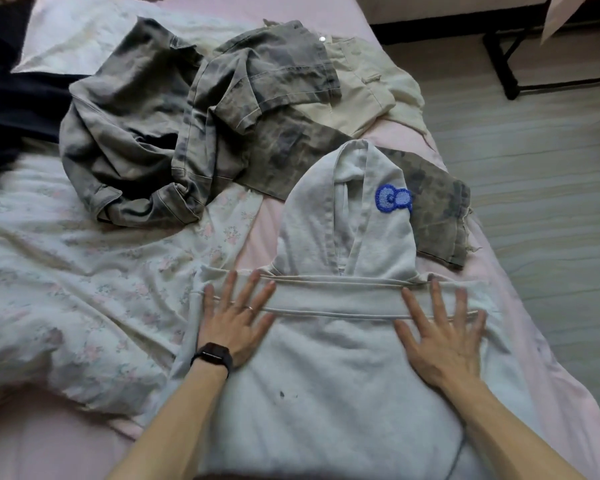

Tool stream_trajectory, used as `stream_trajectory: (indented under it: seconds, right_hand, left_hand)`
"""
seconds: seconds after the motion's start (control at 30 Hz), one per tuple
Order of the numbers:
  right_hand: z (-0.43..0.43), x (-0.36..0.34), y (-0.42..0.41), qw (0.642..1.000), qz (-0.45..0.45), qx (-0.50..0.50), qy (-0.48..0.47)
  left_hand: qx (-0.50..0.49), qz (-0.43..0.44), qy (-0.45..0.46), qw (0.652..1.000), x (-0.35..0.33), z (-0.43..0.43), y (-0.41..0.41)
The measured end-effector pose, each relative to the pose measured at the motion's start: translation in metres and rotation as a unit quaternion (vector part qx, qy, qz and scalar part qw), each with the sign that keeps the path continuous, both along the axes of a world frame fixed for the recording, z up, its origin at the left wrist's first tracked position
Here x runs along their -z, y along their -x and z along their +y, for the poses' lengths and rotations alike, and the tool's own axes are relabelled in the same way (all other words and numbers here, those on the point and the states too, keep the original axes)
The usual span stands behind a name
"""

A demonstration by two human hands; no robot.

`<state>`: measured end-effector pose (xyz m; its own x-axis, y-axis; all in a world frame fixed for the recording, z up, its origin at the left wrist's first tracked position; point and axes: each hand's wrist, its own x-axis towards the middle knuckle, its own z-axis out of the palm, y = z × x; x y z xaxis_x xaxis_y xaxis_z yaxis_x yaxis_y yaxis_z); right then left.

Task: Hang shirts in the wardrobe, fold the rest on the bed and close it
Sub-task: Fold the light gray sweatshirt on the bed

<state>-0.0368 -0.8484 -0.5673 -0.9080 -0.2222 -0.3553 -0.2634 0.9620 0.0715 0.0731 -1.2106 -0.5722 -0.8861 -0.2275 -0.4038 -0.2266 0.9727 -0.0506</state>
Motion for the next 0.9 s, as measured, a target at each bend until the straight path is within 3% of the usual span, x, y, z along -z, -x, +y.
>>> stream_trajectory:
  seconds: [0.1, 0.3, 0.4, 0.53, 0.63, 0.77, 0.9]
  right_hand:
    - [0.015, 0.003, 0.005, 0.996, -0.042, 0.073, -0.015]
    - [-0.018, -0.024, 0.014, 0.982, -0.114, 0.146, 0.016]
    - [-0.044, -0.039, 0.036, 0.989, -0.069, 0.125, 0.027]
    - [-0.069, -0.050, 0.085, 0.986, 0.087, 0.097, 0.105]
    - [-0.093, -0.048, 0.142, 0.974, 0.107, 0.081, 0.183]
    - [-0.121, -0.040, 0.215, 0.935, -0.005, 0.157, 0.318]
    - [-0.131, -0.037, 0.250, 0.900, -0.084, 0.245, 0.351]
  left_hand:
    - [-0.097, -0.012, 0.009, 0.995, 0.000, -0.036, -0.011]
    - [-0.154, -0.049, -0.011, 0.987, -0.034, -0.021, 0.011]
    - [-0.213, -0.012, -0.066, 0.975, -0.050, 0.006, 0.052]
    - [-0.158, 0.036, -0.100, 0.982, -0.062, 0.032, 0.129]
    - [-0.171, 0.096, -0.155, 0.968, -0.065, 0.042, 0.190]
    - [-0.221, 0.130, -0.230, 0.939, -0.062, 0.041, 0.255]
    - [-0.224, 0.131, -0.238, 0.936, -0.054, 0.031, 0.281]
